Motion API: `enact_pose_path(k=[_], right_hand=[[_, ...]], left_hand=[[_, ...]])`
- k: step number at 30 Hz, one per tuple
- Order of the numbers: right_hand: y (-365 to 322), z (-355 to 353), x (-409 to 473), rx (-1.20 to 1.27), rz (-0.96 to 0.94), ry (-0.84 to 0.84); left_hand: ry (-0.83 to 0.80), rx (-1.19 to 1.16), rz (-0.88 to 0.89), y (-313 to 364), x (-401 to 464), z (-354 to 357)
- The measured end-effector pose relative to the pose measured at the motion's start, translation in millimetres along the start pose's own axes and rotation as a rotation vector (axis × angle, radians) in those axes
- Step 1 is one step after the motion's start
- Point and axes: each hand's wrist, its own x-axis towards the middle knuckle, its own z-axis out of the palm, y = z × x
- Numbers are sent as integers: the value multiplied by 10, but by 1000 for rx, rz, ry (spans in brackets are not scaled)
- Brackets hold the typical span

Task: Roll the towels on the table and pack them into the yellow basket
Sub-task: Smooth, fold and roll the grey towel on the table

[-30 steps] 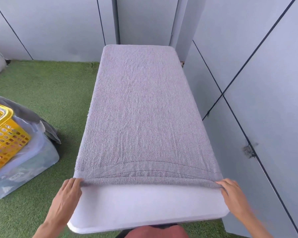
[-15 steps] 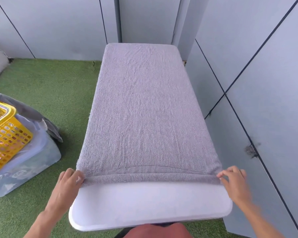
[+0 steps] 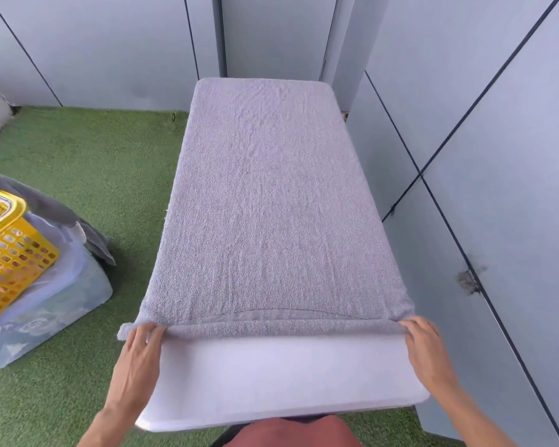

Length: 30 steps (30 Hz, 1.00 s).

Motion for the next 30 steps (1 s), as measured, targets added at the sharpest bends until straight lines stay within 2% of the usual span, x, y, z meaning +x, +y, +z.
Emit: enact_pose_path(k=[5, 8, 10, 12, 14, 16, 19, 21, 24, 27, 30], right_hand=[[166, -129, 14, 28, -24, -124], [142, -348, 136, 126, 15, -330], [60, -399, 218, 284, 127, -275], [0, -329, 218, 347, 184, -90], [-98, -240, 112, 196, 127, 85], [-156, -147, -41, -1, 38, 161], [-127, 42, -185, -50, -46, 133], [-92, 93, -124, -20, -52, 128], [-91, 67, 67, 45, 15, 45], [-59, -79, 153, 41, 55, -60], [0, -318, 87, 9, -28, -254]], left_hand=[[-138, -20, 114, -188, 85, -142], [-354, -214, -31, -267, 284, -282], [-373, -396, -197, -255, 440, -321], [-264, -481, -292, -220, 520, -339], [-166, -347, -242, -172, 469, -361], [-86, -123, -104, -75, 278, -368], [-71, 22, 50, 41, -20, -243], [-64, 33, 62, 54, -18, -168], [-77, -5, -7, 42, 199, -153], [-168, -25, 5, -51, 345, -195], [-365, -65, -30, -161, 399, -324]])
